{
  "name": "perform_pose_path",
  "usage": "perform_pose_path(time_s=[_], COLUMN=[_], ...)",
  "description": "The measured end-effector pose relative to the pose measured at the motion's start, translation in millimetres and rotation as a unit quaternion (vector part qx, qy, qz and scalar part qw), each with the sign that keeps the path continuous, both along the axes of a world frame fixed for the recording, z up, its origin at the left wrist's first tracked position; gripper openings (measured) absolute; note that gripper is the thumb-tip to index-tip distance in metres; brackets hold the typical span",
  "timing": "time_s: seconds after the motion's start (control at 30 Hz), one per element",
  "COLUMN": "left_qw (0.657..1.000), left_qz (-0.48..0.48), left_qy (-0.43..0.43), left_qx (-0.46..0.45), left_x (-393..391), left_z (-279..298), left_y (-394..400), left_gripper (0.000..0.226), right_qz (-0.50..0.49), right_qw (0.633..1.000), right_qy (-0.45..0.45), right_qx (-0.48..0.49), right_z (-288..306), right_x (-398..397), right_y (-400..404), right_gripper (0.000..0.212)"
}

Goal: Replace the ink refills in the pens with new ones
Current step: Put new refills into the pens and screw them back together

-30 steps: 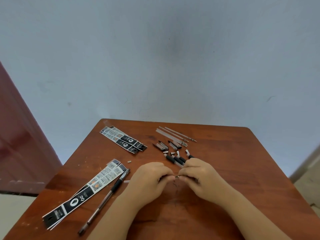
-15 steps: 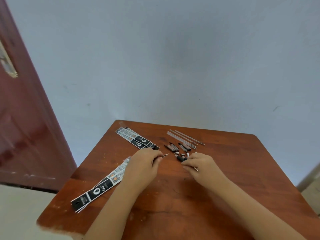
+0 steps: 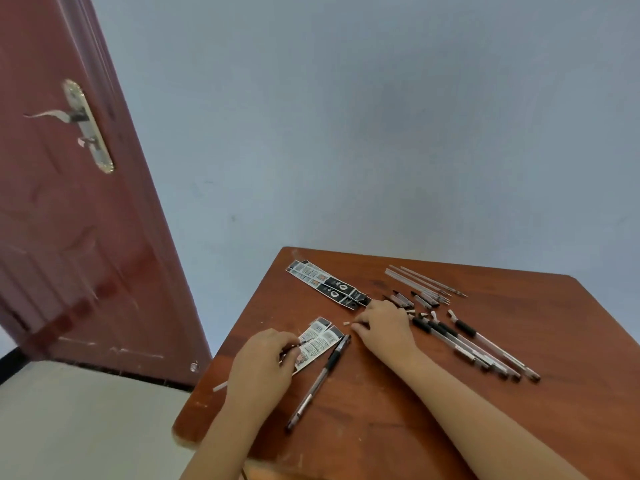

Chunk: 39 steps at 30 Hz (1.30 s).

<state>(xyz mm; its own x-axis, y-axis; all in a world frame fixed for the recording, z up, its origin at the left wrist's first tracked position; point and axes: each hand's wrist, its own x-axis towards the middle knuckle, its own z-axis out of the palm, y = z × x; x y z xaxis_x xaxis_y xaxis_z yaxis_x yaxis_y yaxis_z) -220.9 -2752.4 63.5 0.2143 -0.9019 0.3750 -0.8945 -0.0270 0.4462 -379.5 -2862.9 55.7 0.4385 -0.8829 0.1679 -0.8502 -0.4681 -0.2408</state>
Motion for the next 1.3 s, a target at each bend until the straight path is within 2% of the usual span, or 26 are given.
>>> perform_pose_path(time_s=[0.23, 0.37, 0.53, 0.7, 0.93, 1.07, 1.2, 1.3], left_qw=[0.999, 0.998, 0.997, 0.994, 0.992, 0.992, 0.992, 0.992], left_qz=[-0.022, -0.042, -0.072, -0.102, -0.118, -0.120, -0.114, -0.113], left_qy=[0.026, 0.031, 0.028, 0.037, 0.048, 0.048, 0.046, 0.056], left_qx=[-0.022, -0.036, -0.027, -0.022, -0.014, 0.000, 0.014, 0.003], left_x=[-2, -15, -37, -62, -85, -98, -107, -113], left_z=[-1, 6, 8, 8, 7, 9, 12, 14], left_y=[-8, -13, -20, -27, -35, -38, -43, -49], left_gripper=[0.017, 0.018, 0.020, 0.025, 0.023, 0.022, 0.022, 0.020], right_qz=[0.010, -0.007, -0.098, -0.080, -0.078, -0.068, -0.030, -0.021], right_qw=[1.000, 0.997, 0.975, 0.982, 0.990, 0.985, 0.996, 0.998], right_qy=[-0.005, -0.050, 0.095, 0.143, 0.085, 0.090, 0.068, 0.041], right_qx=[-0.005, -0.061, -0.176, -0.095, -0.084, -0.130, -0.050, -0.036], right_z=[1, 15, 27, 17, 15, 17, 15, 14], right_x=[2, -19, -72, -94, -99, -99, -106, -110], right_y=[3, 9, 21, 24, 22, 23, 18, 13], right_gripper=[0.031, 0.030, 0.021, 0.029, 0.024, 0.012, 0.023, 0.026])
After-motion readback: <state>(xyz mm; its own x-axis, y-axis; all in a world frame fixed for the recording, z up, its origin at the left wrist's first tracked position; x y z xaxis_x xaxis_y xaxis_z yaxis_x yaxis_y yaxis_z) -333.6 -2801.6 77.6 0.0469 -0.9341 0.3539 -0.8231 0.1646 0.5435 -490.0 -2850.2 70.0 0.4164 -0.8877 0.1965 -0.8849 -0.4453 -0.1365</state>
